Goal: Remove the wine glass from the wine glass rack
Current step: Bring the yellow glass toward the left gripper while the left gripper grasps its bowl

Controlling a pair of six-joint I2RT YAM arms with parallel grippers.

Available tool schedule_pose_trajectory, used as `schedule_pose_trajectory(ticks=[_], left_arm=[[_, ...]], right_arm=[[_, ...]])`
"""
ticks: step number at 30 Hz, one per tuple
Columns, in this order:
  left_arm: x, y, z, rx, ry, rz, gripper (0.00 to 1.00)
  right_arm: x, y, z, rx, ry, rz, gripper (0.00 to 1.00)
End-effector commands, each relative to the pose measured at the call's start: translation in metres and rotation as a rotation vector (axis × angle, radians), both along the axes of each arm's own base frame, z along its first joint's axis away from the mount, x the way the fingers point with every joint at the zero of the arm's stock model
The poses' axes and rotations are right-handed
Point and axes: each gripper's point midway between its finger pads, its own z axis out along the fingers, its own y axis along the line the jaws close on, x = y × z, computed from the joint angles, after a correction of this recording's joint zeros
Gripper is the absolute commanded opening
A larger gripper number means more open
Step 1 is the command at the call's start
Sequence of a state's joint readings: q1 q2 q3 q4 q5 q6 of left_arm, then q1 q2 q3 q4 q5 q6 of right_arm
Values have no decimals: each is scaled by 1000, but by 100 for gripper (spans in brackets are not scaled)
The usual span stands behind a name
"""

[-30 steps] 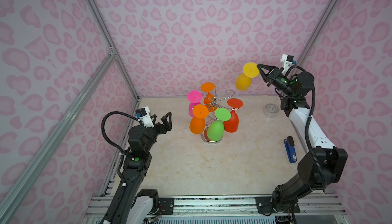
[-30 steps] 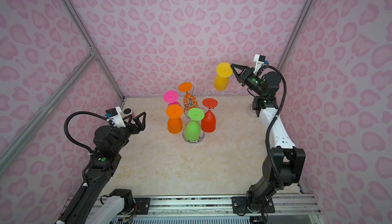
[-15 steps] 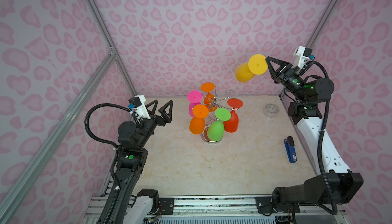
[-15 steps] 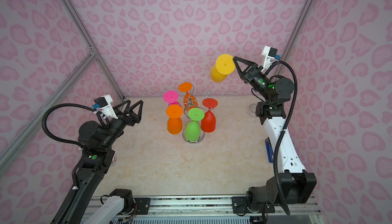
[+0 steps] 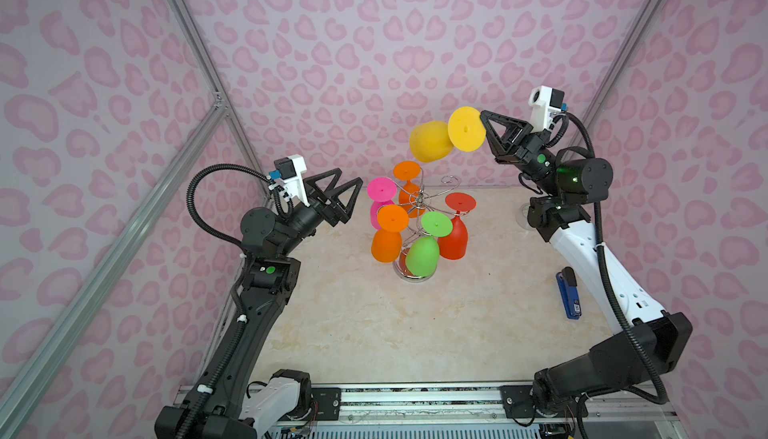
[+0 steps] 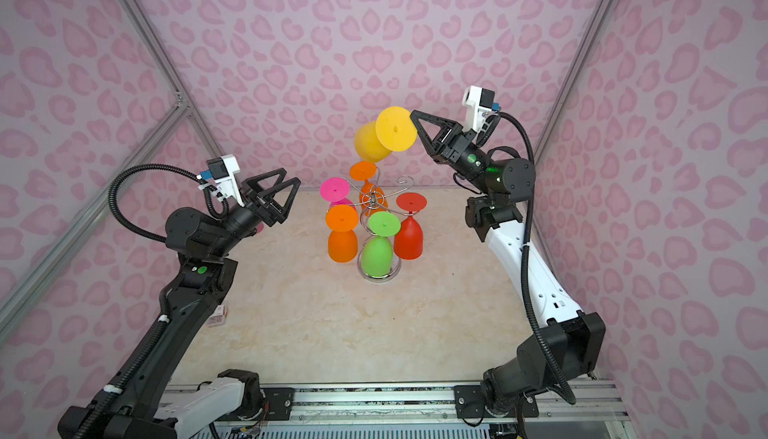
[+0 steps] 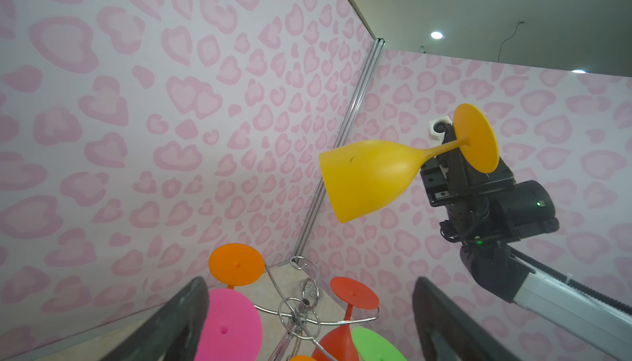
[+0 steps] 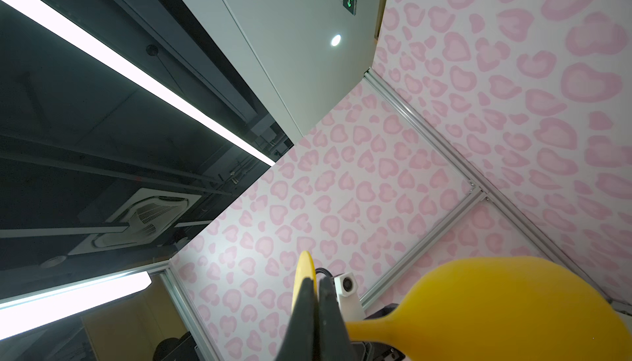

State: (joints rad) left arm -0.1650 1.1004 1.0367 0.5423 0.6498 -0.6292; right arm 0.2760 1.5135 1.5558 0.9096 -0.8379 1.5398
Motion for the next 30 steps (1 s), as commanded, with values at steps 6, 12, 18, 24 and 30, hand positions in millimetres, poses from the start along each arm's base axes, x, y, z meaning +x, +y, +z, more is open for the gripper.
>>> schedule_pose_trajectory(ticks=[6,12,18,24,30], left_arm=[[-14,-30,24,1,-150,-198,92],[-4,-41,24,-31,-158,-253,91],[6,-50,19,-51,-145,-285,90],[14,-60,15,-71,-131,-325,90],[18,-64,17,-93,-131,-346,89]], right_arm=[[-17,18,9,106,-51,144,0],[-9,27,-3,142,-17,201,0],[-4,31,-11,172,4,250,0],[-1,33,-19,209,25,306,0],[1,35,-24,218,38,325,0]])
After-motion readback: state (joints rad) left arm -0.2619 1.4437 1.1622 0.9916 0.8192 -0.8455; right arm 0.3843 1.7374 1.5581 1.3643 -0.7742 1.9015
